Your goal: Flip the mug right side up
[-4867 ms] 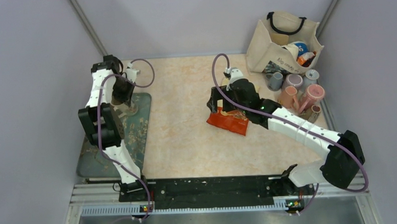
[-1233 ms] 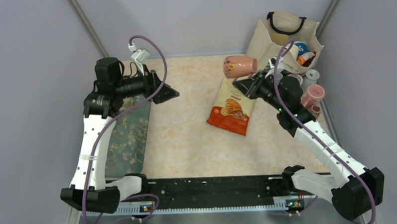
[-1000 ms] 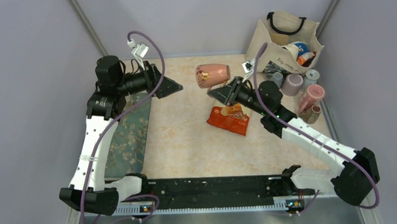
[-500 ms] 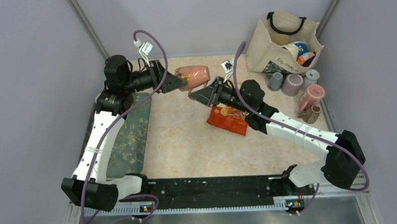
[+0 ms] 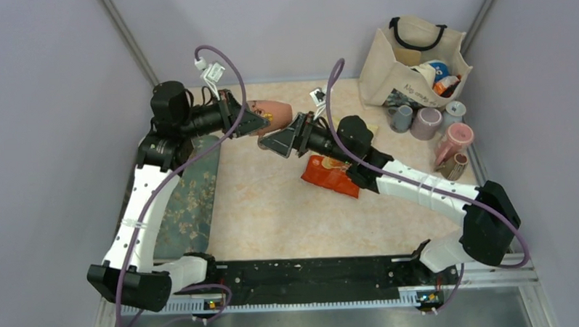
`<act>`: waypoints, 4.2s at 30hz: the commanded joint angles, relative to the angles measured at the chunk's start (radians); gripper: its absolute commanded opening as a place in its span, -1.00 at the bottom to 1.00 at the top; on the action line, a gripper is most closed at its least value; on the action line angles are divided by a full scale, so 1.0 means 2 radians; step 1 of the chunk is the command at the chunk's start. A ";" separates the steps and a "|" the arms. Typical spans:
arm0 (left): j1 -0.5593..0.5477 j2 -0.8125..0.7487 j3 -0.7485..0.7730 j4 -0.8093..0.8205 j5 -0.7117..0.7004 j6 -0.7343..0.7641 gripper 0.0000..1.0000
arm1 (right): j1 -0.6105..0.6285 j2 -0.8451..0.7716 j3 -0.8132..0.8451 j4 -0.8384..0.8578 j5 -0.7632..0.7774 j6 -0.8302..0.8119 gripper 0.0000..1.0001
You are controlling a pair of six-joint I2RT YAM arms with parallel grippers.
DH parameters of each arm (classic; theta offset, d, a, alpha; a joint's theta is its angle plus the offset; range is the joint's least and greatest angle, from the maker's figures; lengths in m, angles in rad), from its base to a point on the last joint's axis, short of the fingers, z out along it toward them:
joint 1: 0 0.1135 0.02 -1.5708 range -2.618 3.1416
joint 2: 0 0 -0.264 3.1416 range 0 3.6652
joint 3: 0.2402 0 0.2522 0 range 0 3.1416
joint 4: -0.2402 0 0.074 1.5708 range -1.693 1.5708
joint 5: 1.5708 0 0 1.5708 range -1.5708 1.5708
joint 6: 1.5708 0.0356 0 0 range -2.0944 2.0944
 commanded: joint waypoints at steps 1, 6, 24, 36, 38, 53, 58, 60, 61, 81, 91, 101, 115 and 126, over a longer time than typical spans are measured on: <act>-0.004 0.008 0.072 -0.181 -0.174 0.207 -1.00 | 0.011 -0.022 0.025 -0.083 0.081 -0.081 0.97; 0.008 0.014 0.082 -0.280 -0.378 0.395 -1.00 | 0.011 -0.064 0.008 -0.180 0.149 -0.154 0.98; 0.277 0.182 -0.003 -0.353 -0.503 0.631 -1.00 | 0.006 -0.129 0.027 -0.343 0.285 -0.290 0.98; 0.354 0.262 0.031 -0.330 -0.450 0.660 -1.00 | 0.001 -0.150 0.026 -0.356 0.308 -0.312 0.98; 0.362 0.278 0.039 -0.330 -0.428 0.666 -1.00 | -0.004 -0.154 0.020 -0.359 0.319 -0.318 0.98; 0.370 0.239 0.077 -0.364 -0.383 0.665 0.18 | -0.289 -0.187 -0.069 -0.437 0.415 -0.295 0.98; 0.368 0.210 0.104 -0.399 -0.349 0.652 0.27 | -0.402 -0.194 -0.158 -0.364 0.455 -0.231 0.91; 0.368 0.195 0.107 -0.407 -0.328 0.649 0.30 | -0.413 -0.180 -0.184 -0.326 0.501 -0.211 0.84; 0.368 0.186 0.106 -0.411 -0.317 0.649 0.30 | -0.415 -0.169 -0.191 -0.314 0.521 -0.199 0.81; 0.361 0.107 0.083 -0.396 -0.223 0.641 0.41 | -0.488 0.035 -0.163 -0.172 0.460 -0.255 0.14; 0.353 0.105 0.083 -0.397 -0.220 0.634 0.41 | -0.501 0.040 -0.165 -0.174 0.451 -0.278 -0.97; 0.343 0.093 0.082 -0.396 -0.211 0.628 0.41 | -0.501 -0.055 -0.195 -0.176 0.371 -0.298 -1.00; 0.320 0.070 0.083 -0.399 -0.189 0.612 0.43 | -0.501 -0.149 -0.194 -0.285 0.255 -0.239 -1.00; 0.300 0.058 0.077 -0.400 -0.195 0.608 0.43 | -0.547 -0.136 -0.188 -0.242 0.285 -0.342 0.54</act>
